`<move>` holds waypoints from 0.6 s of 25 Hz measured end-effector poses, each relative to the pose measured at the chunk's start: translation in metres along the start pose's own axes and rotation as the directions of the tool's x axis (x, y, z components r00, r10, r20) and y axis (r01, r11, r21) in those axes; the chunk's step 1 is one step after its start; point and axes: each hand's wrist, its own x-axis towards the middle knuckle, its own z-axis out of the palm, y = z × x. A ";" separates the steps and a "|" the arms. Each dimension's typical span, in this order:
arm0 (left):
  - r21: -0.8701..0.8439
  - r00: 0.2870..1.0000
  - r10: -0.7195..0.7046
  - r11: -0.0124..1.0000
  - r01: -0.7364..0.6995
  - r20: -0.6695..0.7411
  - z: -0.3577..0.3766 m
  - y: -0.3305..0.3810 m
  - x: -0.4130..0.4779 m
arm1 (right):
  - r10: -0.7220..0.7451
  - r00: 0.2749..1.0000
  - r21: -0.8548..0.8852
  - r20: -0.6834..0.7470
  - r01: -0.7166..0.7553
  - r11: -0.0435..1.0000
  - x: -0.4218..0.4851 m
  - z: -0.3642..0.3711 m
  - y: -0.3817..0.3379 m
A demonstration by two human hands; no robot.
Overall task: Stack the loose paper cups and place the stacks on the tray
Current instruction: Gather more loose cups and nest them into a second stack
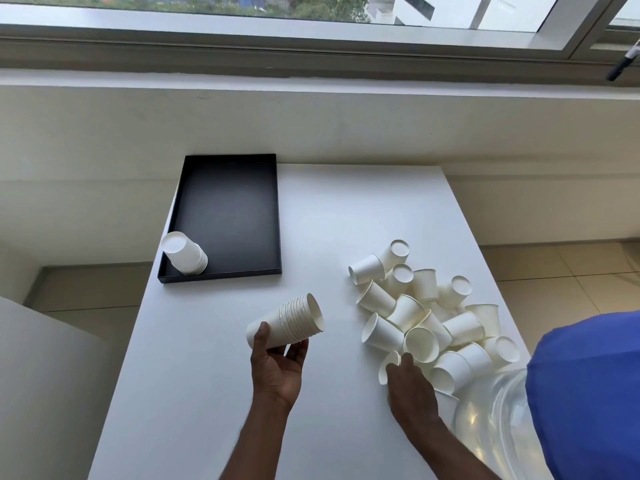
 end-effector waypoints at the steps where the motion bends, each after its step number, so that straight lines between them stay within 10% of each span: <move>1: 0.000 1.000 0.000 1.000 0.000 0.000 0.000 -0.001 -0.001 | 0.000 1.000 0.051 -0.003 0.000 0.999 0.003 0.002 0.000; 7: 0.019 1.000 -0.001 1.000 0.001 -0.006 0.002 0.001 -0.003 | 0.195 0.911 0.626 -0.363 0.083 0.775 0.005 -0.054 -0.055; 15: 0.105 1.000 0.018 0.994 -0.016 -0.021 -0.005 0.001 -0.007 | 0.013 0.971 0.820 -0.239 0.195 0.538 0.010 -0.054 -0.092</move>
